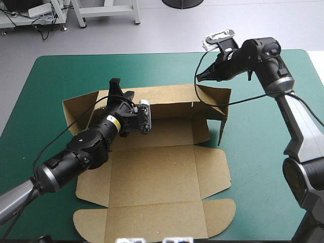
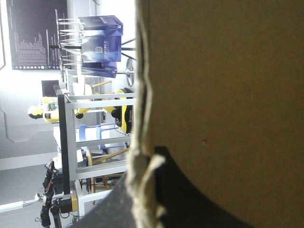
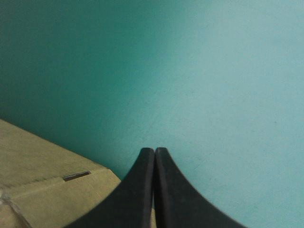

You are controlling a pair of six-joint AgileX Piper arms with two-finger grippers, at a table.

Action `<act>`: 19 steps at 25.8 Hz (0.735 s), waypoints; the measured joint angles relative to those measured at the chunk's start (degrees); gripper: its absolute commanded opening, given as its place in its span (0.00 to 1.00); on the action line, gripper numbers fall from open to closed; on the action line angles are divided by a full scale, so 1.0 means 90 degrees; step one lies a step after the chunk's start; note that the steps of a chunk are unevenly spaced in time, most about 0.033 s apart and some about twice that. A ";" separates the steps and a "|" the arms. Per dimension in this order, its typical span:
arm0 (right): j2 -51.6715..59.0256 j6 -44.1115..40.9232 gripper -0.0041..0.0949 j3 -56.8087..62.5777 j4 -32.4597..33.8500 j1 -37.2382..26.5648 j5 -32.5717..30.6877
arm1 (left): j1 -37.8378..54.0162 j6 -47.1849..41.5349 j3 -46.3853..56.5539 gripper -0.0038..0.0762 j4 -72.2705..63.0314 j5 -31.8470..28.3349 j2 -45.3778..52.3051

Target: Fold the box

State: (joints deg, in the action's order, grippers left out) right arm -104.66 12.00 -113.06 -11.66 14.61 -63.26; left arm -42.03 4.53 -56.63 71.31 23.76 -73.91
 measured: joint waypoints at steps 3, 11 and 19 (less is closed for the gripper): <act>-0.0140 0.0220 0.02 -0.0140 -0.0412 -0.0261 -0.0290 | 0.0000 -0.0124 0.0000 0.04 0.0145 0.0005 0.0031; -0.0292 0.0635 0.02 -0.0077 -0.0940 -0.0585 -0.0857 | 0.0000 -0.0160 0.0000 0.04 0.0162 -0.0018 0.0049; -0.0185 0.1276 0.02 0.1248 -0.1431 -0.0606 -0.0842 | 0.0000 -0.0160 0.0000 0.04 0.0162 -0.0099 0.0049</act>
State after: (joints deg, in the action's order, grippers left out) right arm -106.32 23.49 -101.83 -24.54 9.16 -70.84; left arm -42.03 3.08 -56.63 72.77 22.87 -73.46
